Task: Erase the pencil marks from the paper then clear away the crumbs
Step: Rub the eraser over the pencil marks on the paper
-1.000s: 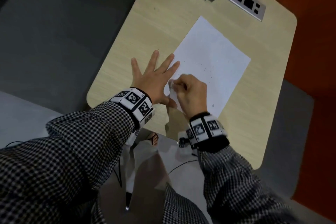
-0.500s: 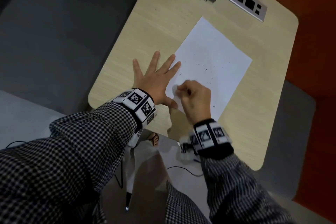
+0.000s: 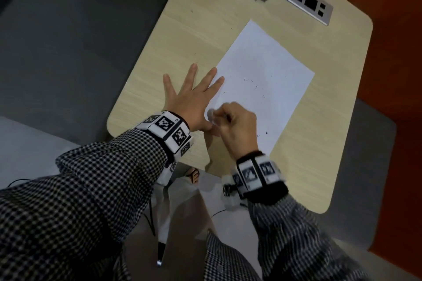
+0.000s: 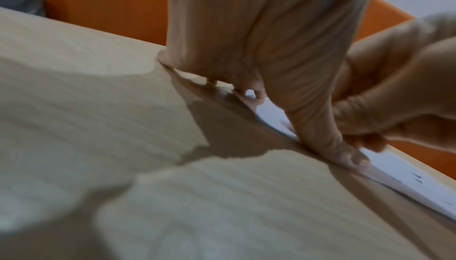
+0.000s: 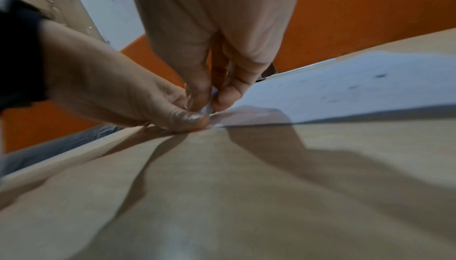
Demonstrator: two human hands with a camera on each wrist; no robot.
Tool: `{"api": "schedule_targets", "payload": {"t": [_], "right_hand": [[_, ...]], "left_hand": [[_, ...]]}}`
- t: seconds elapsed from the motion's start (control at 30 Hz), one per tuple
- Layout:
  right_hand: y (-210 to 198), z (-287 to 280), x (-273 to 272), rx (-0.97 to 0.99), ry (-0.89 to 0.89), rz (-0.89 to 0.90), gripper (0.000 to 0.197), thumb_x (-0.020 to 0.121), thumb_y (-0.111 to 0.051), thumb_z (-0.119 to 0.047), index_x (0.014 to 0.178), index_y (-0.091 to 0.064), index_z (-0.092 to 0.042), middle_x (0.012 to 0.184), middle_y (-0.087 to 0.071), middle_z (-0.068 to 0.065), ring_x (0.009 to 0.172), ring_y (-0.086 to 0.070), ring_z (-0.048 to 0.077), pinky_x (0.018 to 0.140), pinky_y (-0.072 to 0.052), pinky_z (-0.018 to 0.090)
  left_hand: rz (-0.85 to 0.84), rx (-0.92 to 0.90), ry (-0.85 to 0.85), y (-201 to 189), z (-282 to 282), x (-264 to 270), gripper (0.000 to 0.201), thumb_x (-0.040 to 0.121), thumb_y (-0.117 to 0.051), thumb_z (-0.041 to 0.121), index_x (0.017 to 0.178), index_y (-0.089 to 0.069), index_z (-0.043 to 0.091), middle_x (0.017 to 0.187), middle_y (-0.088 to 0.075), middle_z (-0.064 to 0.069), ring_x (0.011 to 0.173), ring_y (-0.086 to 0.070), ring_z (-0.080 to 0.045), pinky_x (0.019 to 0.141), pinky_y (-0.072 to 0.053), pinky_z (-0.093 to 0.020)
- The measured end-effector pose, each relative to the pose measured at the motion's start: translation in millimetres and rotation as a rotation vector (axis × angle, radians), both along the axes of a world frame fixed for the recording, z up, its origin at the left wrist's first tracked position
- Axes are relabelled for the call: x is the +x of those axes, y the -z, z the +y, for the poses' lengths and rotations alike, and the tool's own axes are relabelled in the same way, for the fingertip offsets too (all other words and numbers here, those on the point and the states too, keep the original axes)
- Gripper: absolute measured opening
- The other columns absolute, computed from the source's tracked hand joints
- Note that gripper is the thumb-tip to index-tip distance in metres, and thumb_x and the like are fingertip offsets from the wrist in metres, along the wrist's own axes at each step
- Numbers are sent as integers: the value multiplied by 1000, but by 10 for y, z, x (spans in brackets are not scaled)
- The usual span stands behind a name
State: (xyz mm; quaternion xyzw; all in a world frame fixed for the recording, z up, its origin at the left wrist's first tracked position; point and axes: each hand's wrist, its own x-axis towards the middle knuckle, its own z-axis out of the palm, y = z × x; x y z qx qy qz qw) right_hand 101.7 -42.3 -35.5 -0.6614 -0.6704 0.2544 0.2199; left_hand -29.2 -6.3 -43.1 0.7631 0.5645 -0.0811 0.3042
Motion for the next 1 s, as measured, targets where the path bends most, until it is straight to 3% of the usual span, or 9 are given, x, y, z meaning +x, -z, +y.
{"api": "schedule_targets", "payload": {"t": [0.1,0.23,0.43,0.5,0.6,0.7,0.8,0.9,1.0], "right_hand": [[-77,-89,-17,-10,-16,17,14,72,-60,-12,62,-64,-4,62,-63,11,58,-59,26,54,-44,32],[-74,267,-147,-82,-26,24,9,70,-64,1,68,-68,-6,71,-68,12,64,-59,22,58,-41,24],[-129,-62,28,-140,96,128,12,72,-67,2,63,-64,-5,60,-58,-7,59,-53,-6,57,-37,7],[-96,208,-16,-144,142,155,10,72,-66,1,65,-66,-6,63,-65,-3,61,-57,0,63,-46,18],[-45,279,-15,-123,133,118,9,71,-65,1,66,-67,-6,70,-70,7,68,-63,22,66,-53,36],[-88,-112,88,-136,109,109,10,72,-66,1,64,-63,-4,68,-66,9,65,-60,23,62,-50,35],[-95,41,52,-147,142,148,13,72,-66,3,64,-65,-8,67,-65,1,65,-60,15,64,-48,28],[-57,305,45,-153,168,194,14,71,-66,2,64,-66,-10,68,-69,1,67,-64,17,69,-55,35],[-81,68,241,-163,212,154,8,74,-70,-6,67,-66,-8,72,-70,4,71,-64,20,71,-54,39]], "left_hand": [[12,6,-4,17,-5,1,112,75,-69,53,151,14,40,157,26,17,143,30,-24,102,7,-75],[-19,-11,-35,19,15,1,110,78,-71,38,151,12,41,157,25,18,144,30,-22,102,9,-75],[-7,-12,-5,6,11,-1,123,64,-66,72,150,15,39,156,27,18,143,31,-23,101,8,-76],[-9,-13,-8,6,12,1,126,61,-67,76,150,15,39,156,28,18,143,31,-23,101,8,-76],[-8,-3,-5,13,12,-3,128,59,-66,78,150,14,40,156,27,19,143,30,-23,101,8,-76],[17,4,-2,34,7,4,127,61,-65,78,150,16,40,155,28,18,143,30,-23,101,6,-76],[16,0,1,32,10,1,128,59,-65,79,150,17,40,155,28,19,143,31,-23,101,7,-76],[-8,2,1,36,5,-3,128,59,-65,79,150,15,39,156,28,18,143,31,-23,101,9,-76],[6,-13,-5,6,13,-11,127,61,-66,78,150,17,40,155,28,19,143,31,-23,102,9,-75]]}}
